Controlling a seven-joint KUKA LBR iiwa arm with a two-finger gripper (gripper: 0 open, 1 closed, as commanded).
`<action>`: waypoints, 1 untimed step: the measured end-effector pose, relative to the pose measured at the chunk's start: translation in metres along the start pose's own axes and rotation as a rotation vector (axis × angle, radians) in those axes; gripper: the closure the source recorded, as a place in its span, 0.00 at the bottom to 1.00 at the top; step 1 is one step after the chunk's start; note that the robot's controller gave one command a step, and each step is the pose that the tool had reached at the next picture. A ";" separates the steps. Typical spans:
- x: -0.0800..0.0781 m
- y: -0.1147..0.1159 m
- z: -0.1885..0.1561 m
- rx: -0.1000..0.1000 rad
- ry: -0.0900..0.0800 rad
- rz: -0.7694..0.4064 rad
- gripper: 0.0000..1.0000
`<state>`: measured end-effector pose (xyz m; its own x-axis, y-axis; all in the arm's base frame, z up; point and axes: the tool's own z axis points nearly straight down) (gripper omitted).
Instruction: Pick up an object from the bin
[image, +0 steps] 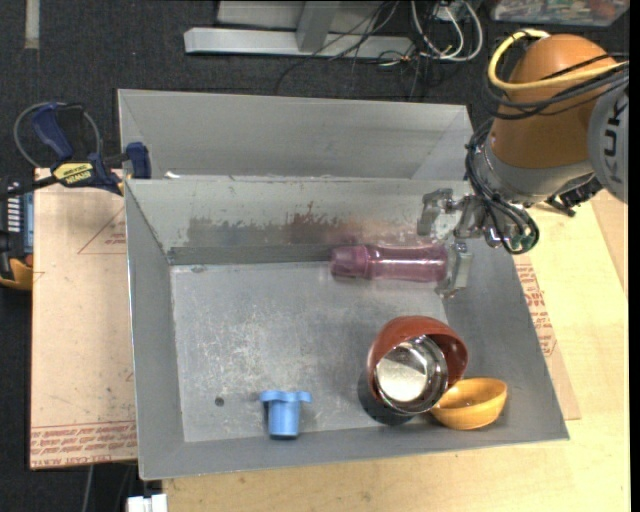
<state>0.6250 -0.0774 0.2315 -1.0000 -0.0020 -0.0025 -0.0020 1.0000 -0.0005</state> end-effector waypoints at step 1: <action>0.000 0.000 0.000 0.000 0.000 0.000 0.00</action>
Offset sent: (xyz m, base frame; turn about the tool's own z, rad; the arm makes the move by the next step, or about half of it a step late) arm -0.0103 0.0156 0.1425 -0.0026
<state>0.6250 -0.0773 0.2318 -1.0000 -0.0020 -0.0027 -0.0020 1.0000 -0.0005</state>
